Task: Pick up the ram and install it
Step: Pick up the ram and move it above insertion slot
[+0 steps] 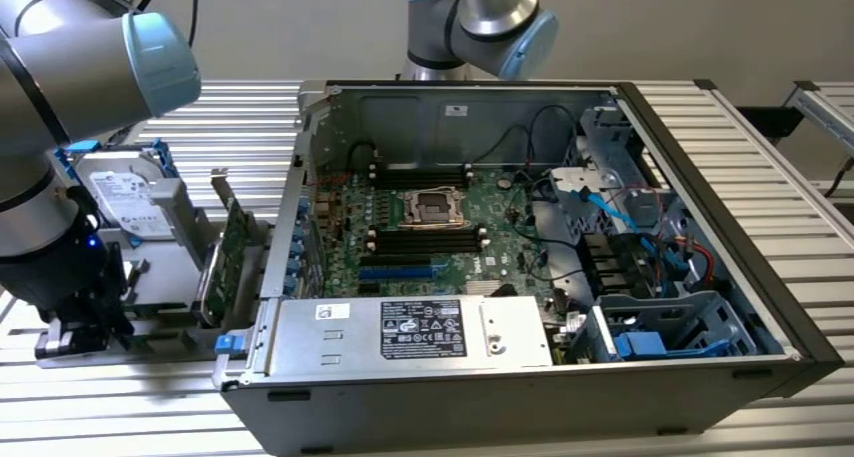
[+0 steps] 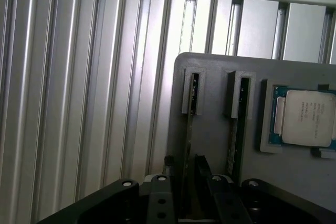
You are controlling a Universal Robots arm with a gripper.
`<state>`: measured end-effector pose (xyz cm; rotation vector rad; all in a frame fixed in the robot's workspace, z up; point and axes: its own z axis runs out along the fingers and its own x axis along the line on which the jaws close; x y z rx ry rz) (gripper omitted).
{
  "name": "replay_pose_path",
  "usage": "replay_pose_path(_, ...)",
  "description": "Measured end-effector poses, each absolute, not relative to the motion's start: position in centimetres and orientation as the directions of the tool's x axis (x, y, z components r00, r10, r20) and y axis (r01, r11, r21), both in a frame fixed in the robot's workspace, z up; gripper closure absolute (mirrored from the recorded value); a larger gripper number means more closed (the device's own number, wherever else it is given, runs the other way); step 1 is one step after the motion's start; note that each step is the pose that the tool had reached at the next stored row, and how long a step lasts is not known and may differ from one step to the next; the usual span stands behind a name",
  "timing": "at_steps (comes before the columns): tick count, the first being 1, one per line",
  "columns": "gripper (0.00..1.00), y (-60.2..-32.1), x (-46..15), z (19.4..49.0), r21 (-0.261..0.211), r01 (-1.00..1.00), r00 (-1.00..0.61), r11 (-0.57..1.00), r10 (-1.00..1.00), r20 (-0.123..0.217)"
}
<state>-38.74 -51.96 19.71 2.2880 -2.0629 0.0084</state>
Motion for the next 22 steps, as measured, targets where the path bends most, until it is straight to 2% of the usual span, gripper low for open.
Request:
replay_pose_path(2,0.72,-51.96,-38.74,19.71,0.042,-0.994,0.103,-0.101,-0.994,0.045)
replay_pose_path(3,0.79,-51.96,-38.74,19.71,0.042,-0.994,0.103,-0.101,-0.994,0.045)
replay_pose_path(6,0.79,-51.96,-38.74,19.71,0.042,-0.994,0.101,-0.099,-0.994,0.045)
replay_pose_path(8,0.86,-51.96,-38.74,19.71,0.042,-0.994,0.099,-0.097,-0.994,0.045)
replay_pose_path(22,0.86,-51.96,-38.74,19.68,0.042,-0.995,0.088,-0.087,-0.995,0.045)
